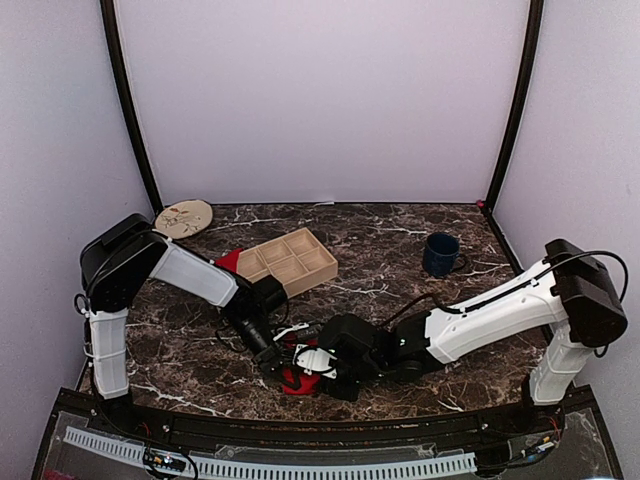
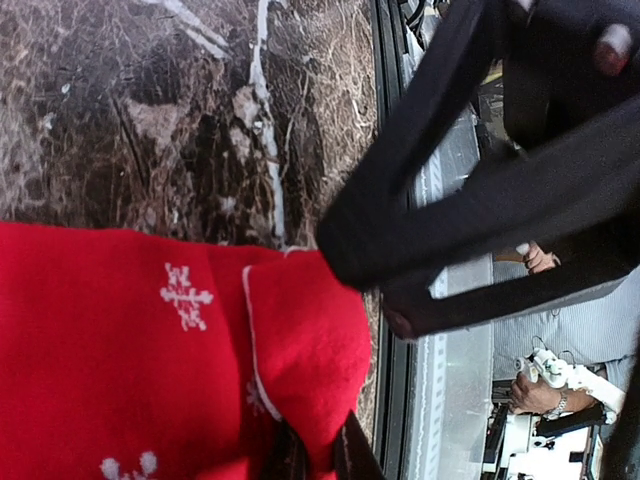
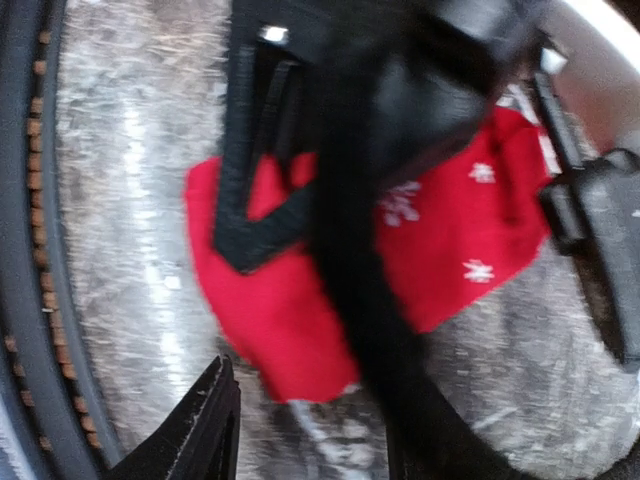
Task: Roll the socks
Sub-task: Roll the sock at the center of the board.
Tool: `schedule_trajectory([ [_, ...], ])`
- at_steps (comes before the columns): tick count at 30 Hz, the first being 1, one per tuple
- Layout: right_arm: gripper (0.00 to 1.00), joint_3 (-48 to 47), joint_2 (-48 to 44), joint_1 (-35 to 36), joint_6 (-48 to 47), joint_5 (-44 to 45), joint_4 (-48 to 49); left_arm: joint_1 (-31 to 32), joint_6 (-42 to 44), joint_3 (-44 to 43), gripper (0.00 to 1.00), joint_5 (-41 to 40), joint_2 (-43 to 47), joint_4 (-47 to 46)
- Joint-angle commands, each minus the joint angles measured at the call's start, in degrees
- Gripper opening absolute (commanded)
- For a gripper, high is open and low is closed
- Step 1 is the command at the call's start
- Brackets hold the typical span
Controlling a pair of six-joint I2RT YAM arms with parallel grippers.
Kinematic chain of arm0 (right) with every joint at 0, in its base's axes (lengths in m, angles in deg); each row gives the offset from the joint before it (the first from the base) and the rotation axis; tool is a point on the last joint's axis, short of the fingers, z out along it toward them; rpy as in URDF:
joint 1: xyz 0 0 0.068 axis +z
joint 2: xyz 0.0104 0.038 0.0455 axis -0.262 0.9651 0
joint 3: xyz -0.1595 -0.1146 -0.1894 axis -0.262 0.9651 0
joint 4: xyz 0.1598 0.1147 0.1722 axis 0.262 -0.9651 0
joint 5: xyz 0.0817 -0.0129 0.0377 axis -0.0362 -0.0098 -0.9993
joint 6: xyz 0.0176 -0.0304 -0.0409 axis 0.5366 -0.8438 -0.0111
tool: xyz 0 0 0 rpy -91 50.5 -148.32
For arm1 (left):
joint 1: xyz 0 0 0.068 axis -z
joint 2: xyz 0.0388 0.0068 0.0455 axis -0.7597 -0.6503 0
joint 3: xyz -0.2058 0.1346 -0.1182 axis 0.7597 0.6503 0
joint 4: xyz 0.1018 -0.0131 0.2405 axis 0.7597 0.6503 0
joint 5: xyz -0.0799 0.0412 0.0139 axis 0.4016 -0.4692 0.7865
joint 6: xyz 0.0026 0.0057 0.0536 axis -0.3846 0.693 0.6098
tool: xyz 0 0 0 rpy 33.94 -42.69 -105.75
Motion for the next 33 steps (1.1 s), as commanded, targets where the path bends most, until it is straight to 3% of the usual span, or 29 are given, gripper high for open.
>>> schedule_trajectory([
  [1,0.47,-1.9,0.29,0.41,-7.75,10.33,1.35,-0.26,1.47,-0.66,0.0,0.03,-0.71,3.12],
  [19,0.51,-3.09,0.72,0.51,-10.63,1.3,-1.09,-1.35,3.12,-3.24,0.0,0.56,-2.45,5.32],
  [33,0.52,-5.05,5.07,0.42,-12.09,-0.45,-1.14,-1.49,4.4,-3.98,0.0,1.68,-2.95,6.43],
])
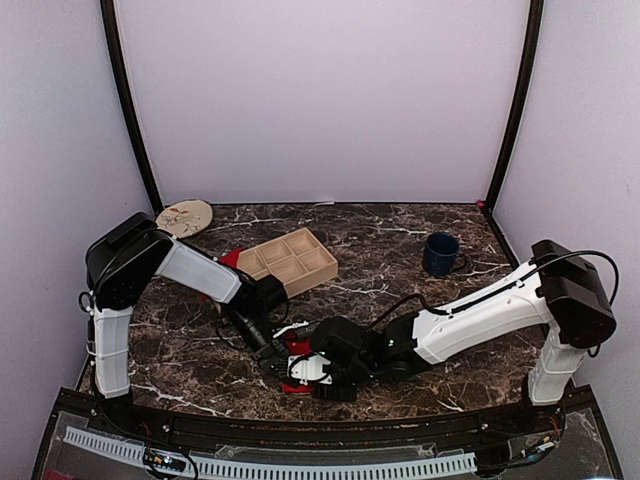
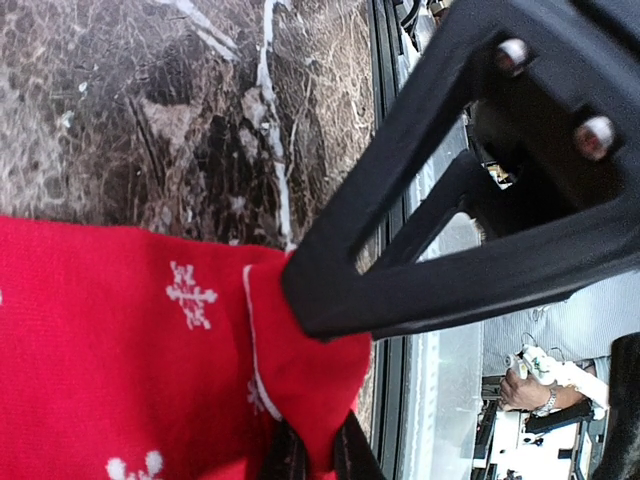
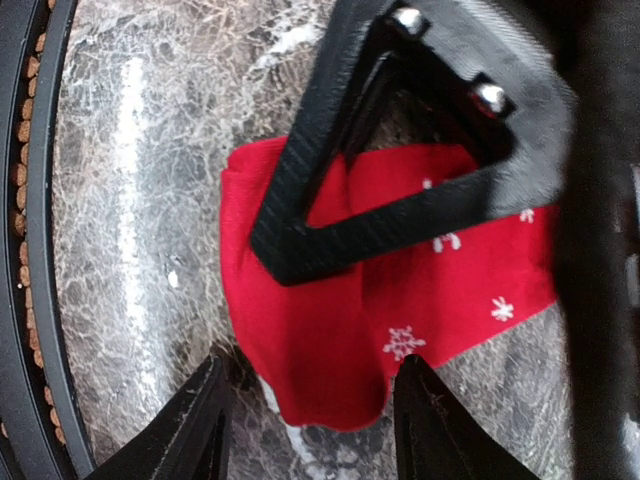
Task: Roll the socks
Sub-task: Roll the sock at the center of the board.
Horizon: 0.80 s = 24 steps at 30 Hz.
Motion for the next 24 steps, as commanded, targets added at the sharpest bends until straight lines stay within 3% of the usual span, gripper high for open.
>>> schedule_trajectory([
  [1,0.52,-2.17,2.03,0.22,-1.25,-1.22,1.03,-0.28,1.57,-1.35,0.0,0.3,-0.75,2.08],
  [8,0.46,-2.64,3.06,-0.71,-1.48,-2.64,0.96,-0.28,2.34,-1.2,0.0,0.72,-0.59,2.86],
  [14,0.23,-3.62,4.23,-1.9,-1.39,-4.45,-0.43,-0.28,2.99,-1.09,0.0,0.83,-0.43,3.06],
  [20,0.1,-4.18,5.17,-2.9,-0.46,-7.24,-2.18,-0.28,3.19,-1.01,0.0,0.81,-0.23,3.13],
  [24,0.0,-4.18,5.22,-3.34,0.53,-8.79,-2.89,-0.27,1.87,-0.71,0.14,-0.54,0.78,2.16],
])
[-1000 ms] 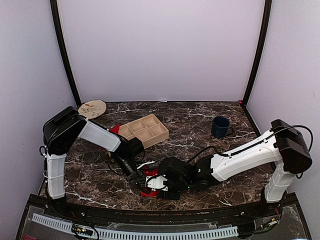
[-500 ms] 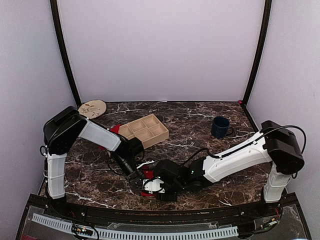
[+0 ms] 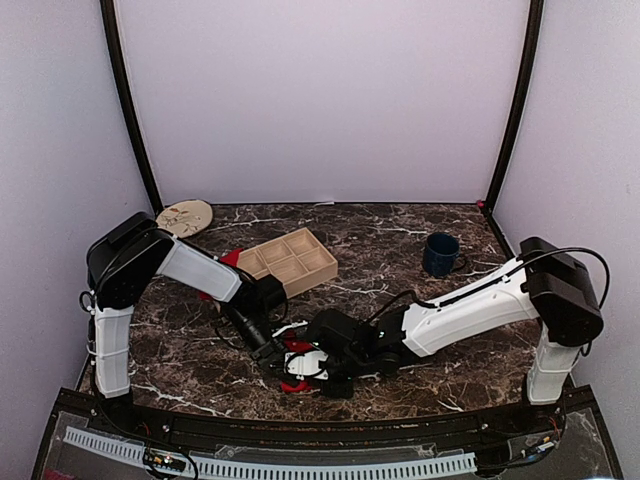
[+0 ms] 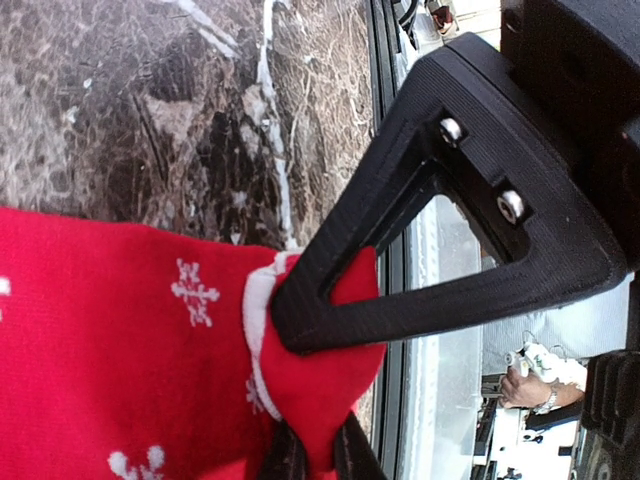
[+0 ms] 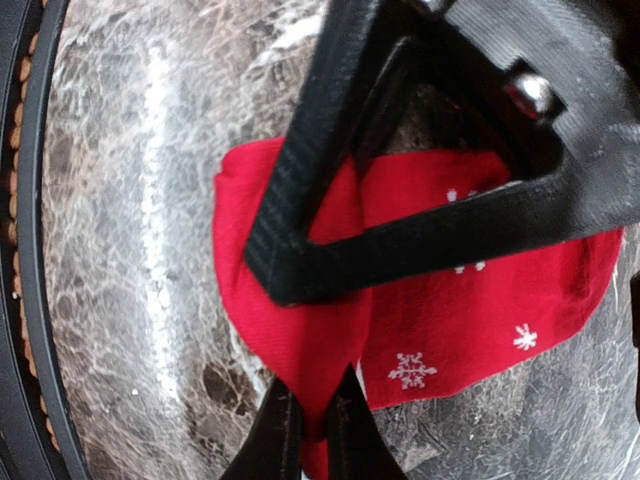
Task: Roll the socks
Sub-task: Roll the sock at the center of the board.
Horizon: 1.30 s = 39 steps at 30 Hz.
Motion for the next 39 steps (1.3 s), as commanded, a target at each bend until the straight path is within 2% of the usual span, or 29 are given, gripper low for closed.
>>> schedule_trajectory([
  [1,0.0,-0.95,1.67,-0.86,1.41,-3.15,-0.83,0.05,-0.03,0.11,0.17,-1.19,1.8,0.19],
  [7,0.0,-0.59,1.42,-1.33,2.61,-4.44,-1.29,-0.08,-3.19,2.01,0.29,-4.72,4.91,-3.11],
  [14,0.0,-0.11,0.94,-1.5,3.47,-4.43,-2.04,-0.39,-11.9,6.35,0.41,-9.93,10.85,-13.09],
  [19,0.0,0.6,0.21,-1.92,5.04,-4.74,-2.04,-0.48,-16.89,8.88,0.42,-17.8,14.85,-19.61],
  [24,0.0,0.63,-0.49,-2.6,7.14,-6.25,-2.19,-0.48,-21.16,15.53,0.42,-28.29,20.65,-28.71],
  [34,0.0,-2.2,-0.07,-4.34,9.08,-12.62,-6.94,-0.28,-29.18,28.82,0.42,-38.23,32.5,-46.45],
  [39,0.0,-4.22,0.98,-5.53,9.33,-16.82,-9.85,0.24,-30.7,34.59,0.41,-42.68,37.29,-51.96],
])
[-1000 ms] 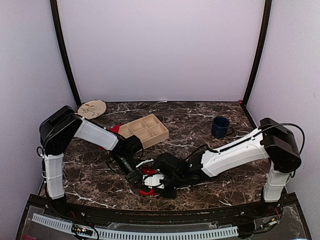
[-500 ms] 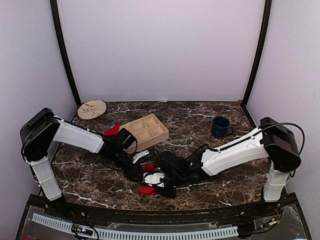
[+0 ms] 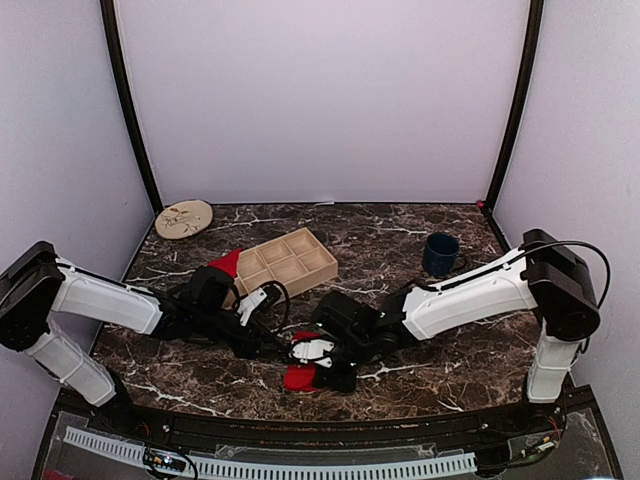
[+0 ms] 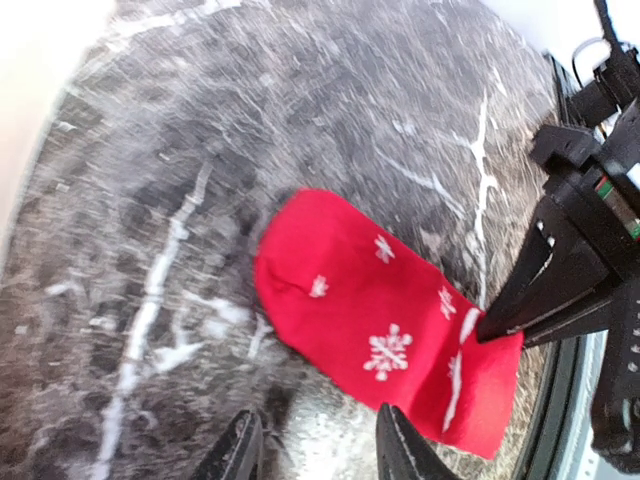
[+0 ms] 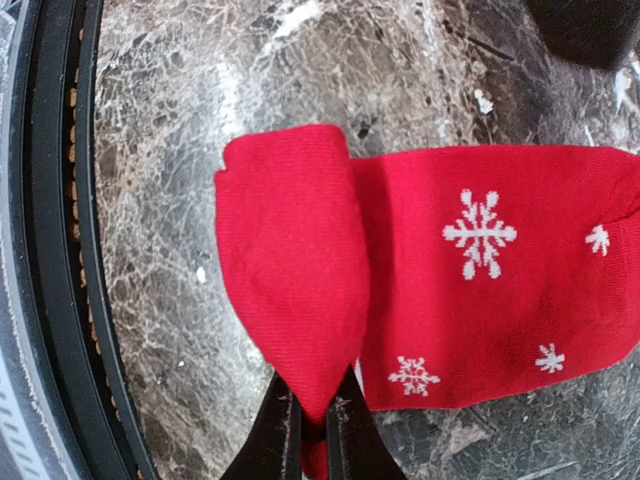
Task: Roll the socks
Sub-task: Roll the sock at the center of the board.
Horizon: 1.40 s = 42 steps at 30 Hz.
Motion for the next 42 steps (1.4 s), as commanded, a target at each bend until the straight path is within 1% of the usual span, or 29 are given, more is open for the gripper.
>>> schedule_trajectory([
  [1,0.0,-2.01,1.16,-1.05,1.06,-5.25,-4.49,0.5,-2.68,4.35,0.41,-5.81,4.59,-8.17],
  [9,0.0,-6.67,4.16,-3.5,1.86,-13.61,-8.9,3.06,0.16,11.72,0.37,-12.25,12.67,-15.8],
  [17,0.0,-9.75,8.22,-6.41,1.71,-20.21,-13.5,6.92,2.79,14.04,0.36,-12.77,17.01,-17.5],
  [20,0.0,-10.5,9.18,-6.76,1.4,-21.42,-14.63,9.38,4.28,13.71,0.36,-12.13,17.42,-16.83],
  [24,0.0,-11.51,10.5,-6.98,1.7,-23.45,-15.65,13.02,8.14,12.06,0.36,-11.66,16.53,-13.19],
  [31,0.0,-13.12,12.59,-7.32,2.09,-25.66,-16.81,16.0,11.78,10.43,0.36,-10.26,16.59,-9.92],
  [38,0.0,-13.88,13.4,-8.01,2.45,-25.66,-17.25,18.99,13.8,9.29,0.36,-11.31,17.49,-7.7],
  [42,0.0,-13.62,13.57,-8.87,2.91,-25.67,-16.82,20.6,14.87,8.77,0.36,-10.48,17.41,-6.31],
])
